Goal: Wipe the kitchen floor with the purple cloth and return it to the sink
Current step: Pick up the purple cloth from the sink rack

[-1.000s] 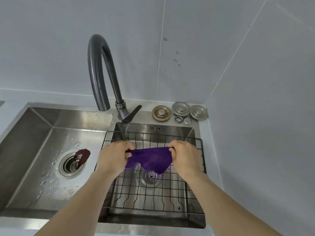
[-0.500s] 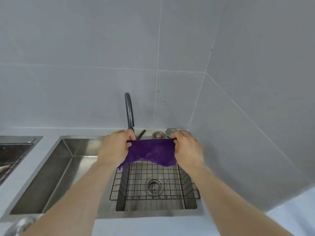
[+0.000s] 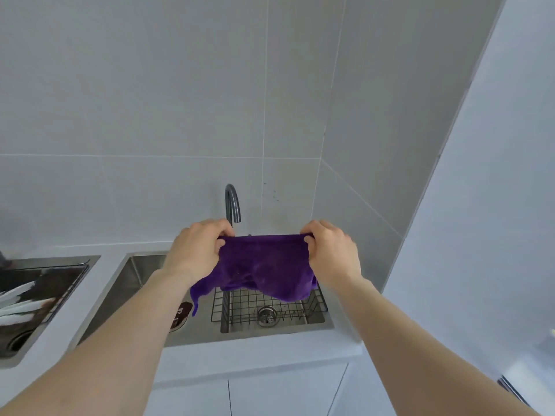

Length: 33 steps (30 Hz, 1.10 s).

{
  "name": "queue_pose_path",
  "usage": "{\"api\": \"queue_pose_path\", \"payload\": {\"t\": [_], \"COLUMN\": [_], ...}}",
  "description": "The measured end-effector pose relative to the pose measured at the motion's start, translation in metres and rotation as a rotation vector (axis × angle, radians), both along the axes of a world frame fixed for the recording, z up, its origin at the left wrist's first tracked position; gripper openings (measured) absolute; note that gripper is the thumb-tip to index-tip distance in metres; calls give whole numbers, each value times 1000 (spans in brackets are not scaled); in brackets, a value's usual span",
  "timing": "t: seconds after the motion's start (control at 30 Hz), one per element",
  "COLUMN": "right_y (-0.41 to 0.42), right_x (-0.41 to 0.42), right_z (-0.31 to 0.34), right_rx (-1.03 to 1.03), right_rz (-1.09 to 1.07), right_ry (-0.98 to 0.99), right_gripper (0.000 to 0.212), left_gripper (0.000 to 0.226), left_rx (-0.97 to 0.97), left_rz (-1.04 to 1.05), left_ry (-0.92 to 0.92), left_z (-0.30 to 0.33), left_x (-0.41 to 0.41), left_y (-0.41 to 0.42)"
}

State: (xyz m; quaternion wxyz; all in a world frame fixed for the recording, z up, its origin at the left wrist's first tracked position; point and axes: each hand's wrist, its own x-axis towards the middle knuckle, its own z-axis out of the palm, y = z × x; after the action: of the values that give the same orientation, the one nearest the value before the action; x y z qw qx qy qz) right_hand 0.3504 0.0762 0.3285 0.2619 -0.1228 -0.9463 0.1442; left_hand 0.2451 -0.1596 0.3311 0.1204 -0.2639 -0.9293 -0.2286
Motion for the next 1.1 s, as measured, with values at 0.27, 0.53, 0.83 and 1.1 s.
{"api": "queue_pose_path", "payload": {"t": [0.27, 0.53, 0.83, 1.1], "right_y": [-14, -2, 10, -1], "right_x": [62, 126, 214, 278], "right_z": [5, -20, -125, -261], "right_rx": [7, -41, -155, -204], "right_rz": [4, 20, 24, -7], "right_ry": [-24, -55, -181, -392], "right_gripper": [21, 20, 21, 22], "left_gripper": [26, 23, 25, 25], "left_rx": [-8, -55, -94, -156], "left_rz": [-1, 24, 52, 33], "left_ry": [-20, -90, -232, -432], "left_z": [-2, -17, -119, -267], "left_x": [61, 131, 227, 281], "left_y": [-18, -13, -1, -10]}}
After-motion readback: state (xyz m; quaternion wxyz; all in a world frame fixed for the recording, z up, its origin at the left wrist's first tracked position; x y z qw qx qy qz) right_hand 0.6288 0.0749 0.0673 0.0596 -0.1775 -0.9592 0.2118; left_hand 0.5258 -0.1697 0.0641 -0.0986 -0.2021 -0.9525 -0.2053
